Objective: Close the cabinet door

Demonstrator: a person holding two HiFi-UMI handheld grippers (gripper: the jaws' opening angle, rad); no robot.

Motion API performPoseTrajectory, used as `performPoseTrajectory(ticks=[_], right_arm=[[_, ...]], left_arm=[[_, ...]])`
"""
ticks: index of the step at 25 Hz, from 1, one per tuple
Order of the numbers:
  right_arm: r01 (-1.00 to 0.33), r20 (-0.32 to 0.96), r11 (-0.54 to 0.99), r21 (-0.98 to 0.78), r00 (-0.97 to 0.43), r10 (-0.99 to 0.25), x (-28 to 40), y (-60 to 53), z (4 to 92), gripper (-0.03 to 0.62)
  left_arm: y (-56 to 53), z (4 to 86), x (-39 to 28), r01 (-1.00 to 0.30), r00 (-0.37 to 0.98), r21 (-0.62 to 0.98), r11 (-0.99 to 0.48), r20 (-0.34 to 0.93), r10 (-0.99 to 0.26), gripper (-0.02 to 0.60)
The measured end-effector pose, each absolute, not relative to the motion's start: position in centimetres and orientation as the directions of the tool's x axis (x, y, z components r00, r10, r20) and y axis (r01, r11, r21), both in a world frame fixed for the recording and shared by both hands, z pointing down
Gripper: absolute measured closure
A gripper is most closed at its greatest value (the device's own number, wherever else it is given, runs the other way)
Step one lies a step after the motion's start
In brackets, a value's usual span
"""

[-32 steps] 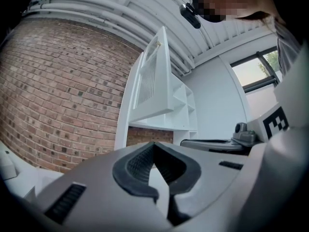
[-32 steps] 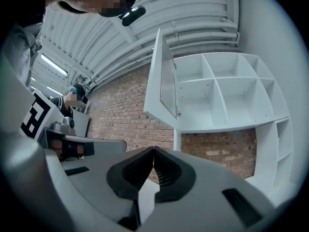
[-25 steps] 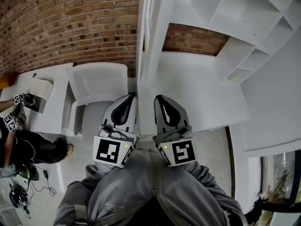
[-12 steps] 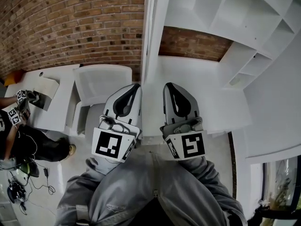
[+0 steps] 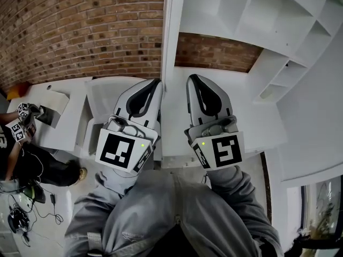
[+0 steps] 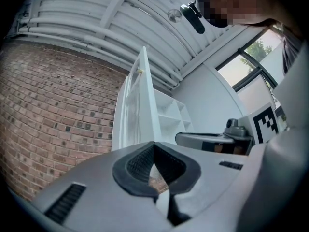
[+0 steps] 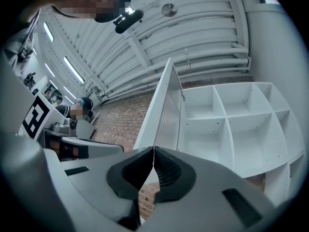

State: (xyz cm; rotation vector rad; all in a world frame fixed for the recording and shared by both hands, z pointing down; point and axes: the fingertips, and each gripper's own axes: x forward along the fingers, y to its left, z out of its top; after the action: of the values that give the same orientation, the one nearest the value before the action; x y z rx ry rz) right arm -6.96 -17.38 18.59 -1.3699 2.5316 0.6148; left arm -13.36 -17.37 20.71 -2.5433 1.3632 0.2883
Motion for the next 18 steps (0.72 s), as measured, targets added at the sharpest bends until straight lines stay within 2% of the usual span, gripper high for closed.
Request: performPoseTrajectory(ticks=[18], right_arm=[[-0.775,-0.329,0.567,0.278,-0.632,-0.702,-8.7,-17.4,12.0,0.565]], left_arm=[[-17.6,14.5,-13.2,-0.801,0.598,-0.187,-0.569,-0.291,-0.747,0.578]])
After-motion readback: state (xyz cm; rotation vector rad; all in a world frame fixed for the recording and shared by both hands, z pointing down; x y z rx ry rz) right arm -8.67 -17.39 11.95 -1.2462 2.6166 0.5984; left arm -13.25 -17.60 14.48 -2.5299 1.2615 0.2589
